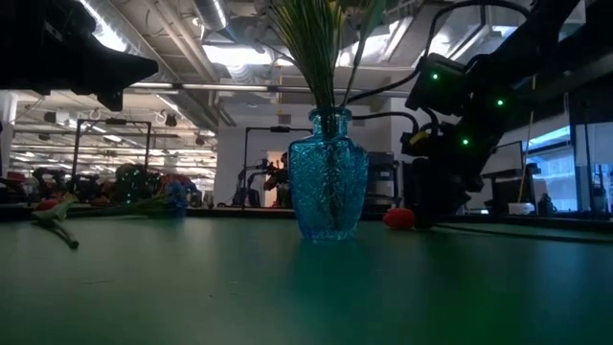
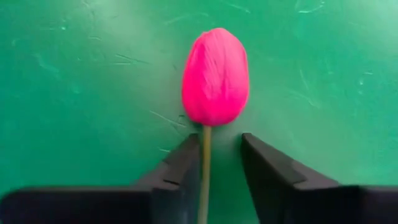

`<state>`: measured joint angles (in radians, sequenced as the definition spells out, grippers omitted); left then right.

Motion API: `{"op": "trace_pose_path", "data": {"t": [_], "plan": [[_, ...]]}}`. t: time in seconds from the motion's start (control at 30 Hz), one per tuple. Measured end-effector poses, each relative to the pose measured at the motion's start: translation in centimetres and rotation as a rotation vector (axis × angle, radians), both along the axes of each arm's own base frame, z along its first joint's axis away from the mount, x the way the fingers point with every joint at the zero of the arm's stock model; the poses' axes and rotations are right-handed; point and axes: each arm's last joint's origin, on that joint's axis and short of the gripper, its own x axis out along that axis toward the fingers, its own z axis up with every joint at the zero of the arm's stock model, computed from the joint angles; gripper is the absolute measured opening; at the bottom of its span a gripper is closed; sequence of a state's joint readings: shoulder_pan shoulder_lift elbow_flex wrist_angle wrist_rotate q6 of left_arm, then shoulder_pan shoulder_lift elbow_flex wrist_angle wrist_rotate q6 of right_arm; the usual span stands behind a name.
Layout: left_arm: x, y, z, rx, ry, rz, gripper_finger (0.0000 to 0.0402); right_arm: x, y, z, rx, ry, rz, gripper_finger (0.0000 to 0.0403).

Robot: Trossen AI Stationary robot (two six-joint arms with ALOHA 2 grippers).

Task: Sort flowers into vase by color
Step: Put the top red flower into the purple vase

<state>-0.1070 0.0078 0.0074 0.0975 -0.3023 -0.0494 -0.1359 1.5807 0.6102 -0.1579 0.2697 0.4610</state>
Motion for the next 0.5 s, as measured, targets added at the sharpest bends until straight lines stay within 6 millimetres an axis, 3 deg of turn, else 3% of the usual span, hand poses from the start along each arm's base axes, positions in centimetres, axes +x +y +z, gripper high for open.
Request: {"op": "trace_pose_path", "data": {"t": [0.17, 0.37, 0.5], "plan": [[0.0, 0.0, 0.0, 0.000, -0.001, -0.001, 0.0010, 0.1, 0.4, 0.0, -0.050, 0.003, 0.003, 0.0014], [0.0, 0.0, 0.0, 0.000, 0.000, -0.001, 0.0010, -0.1, 2.4, 1.2, -0.103, -0.054, 0.038, 0.0014], [0.0, 0.0, 0.0, 0.000, 0.000, -0.001, 0.0010, -0.2, 5.6, 4.5, -0.162, -0.232, 0.108, 0.0009]]}}
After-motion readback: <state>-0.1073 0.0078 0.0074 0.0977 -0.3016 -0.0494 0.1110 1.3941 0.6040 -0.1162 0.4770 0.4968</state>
